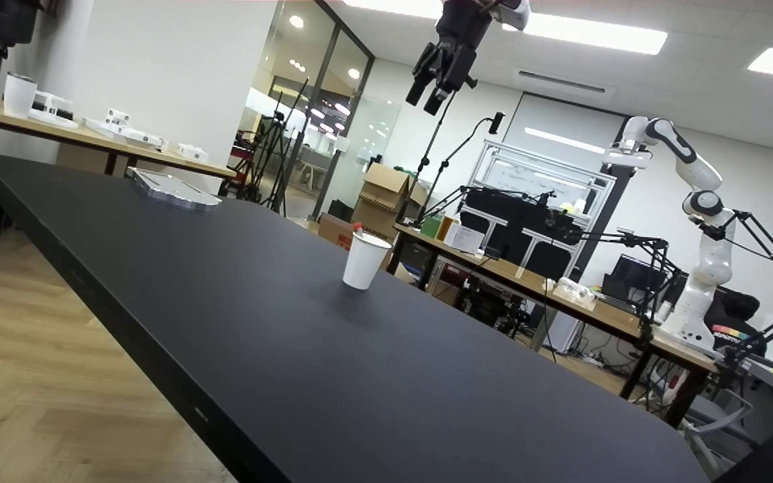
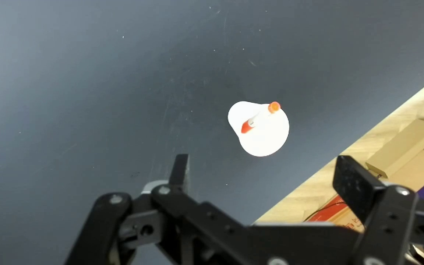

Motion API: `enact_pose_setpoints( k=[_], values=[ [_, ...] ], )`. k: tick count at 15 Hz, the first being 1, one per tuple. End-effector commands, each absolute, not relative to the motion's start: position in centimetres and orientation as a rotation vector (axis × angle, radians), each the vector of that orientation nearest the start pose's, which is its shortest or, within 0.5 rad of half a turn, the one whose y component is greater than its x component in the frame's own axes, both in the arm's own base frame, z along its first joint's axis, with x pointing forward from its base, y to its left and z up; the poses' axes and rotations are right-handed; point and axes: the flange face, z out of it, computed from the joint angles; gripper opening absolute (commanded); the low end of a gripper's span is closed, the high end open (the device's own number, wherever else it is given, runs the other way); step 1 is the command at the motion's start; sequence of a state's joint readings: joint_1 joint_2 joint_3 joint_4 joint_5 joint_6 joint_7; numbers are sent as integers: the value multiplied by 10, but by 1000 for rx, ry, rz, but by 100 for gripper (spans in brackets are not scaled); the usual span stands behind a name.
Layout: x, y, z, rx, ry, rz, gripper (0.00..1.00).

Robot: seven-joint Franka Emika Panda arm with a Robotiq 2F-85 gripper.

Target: Remove the marker from the cup and put it on the table

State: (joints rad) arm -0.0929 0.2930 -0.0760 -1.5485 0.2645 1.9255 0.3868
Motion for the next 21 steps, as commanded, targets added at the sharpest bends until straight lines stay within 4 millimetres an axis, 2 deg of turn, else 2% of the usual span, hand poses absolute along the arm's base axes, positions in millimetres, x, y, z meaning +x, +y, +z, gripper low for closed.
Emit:
enact_pose_setpoints(
  k=[1, 4, 7, 11, 13, 16, 21],
  values=[
    [684, -94, 470, -2638, 1050, -55, 100],
    [715, -96, 438, -2524, 1207, -79, 100],
    [739, -100, 393, -2457, 1370, -58, 100],
    [751, -101, 332, -2365, 1493, 154, 100],
    [754, -97, 311, -2321, 1512, 257, 100],
    [756, -93, 289, -2246, 1487, 393, 100],
    [760, -93, 267, -2136, 1403, 511, 100]
  ],
)
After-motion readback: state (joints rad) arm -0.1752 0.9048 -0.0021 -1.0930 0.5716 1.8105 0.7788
